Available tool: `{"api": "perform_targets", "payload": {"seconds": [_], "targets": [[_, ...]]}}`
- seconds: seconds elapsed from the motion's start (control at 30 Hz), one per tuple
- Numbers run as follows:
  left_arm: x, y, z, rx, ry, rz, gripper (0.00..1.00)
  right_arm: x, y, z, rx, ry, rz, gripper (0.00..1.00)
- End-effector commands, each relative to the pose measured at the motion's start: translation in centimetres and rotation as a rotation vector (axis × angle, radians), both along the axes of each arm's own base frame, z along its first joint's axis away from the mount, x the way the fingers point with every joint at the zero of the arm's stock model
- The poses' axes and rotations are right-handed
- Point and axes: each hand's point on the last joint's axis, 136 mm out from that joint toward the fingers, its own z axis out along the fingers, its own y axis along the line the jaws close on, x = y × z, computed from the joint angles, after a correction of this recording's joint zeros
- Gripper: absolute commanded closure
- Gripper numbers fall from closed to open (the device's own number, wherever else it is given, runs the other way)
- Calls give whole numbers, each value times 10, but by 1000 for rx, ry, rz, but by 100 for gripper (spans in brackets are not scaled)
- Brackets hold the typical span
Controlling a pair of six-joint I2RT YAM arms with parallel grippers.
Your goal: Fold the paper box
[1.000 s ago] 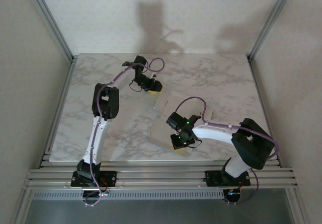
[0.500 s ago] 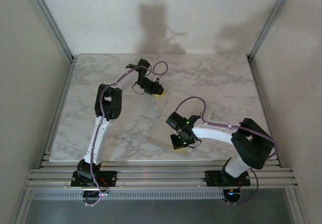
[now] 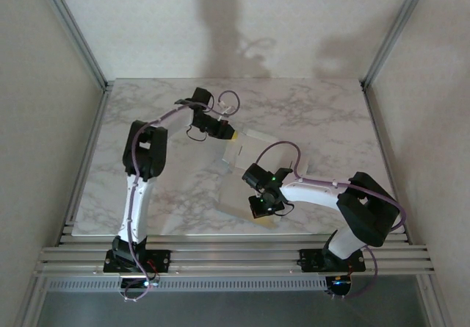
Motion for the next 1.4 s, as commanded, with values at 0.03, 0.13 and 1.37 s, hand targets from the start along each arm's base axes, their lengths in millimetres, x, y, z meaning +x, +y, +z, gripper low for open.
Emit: {"api": "perform_targets", "payload": {"seconds": [0.03,0.13,1.37], "targets": [[-12,-10,29,-73,-68,-13,100,-25,-36,-36,-166,91,-14,100],[-18,-8,28,-69,-54,4,100,-24,-35,-36,-165,92,-15,100],[-92,16,41,0,-371,292,99,-21,-7,-29,-69,91,-13,100]]}}
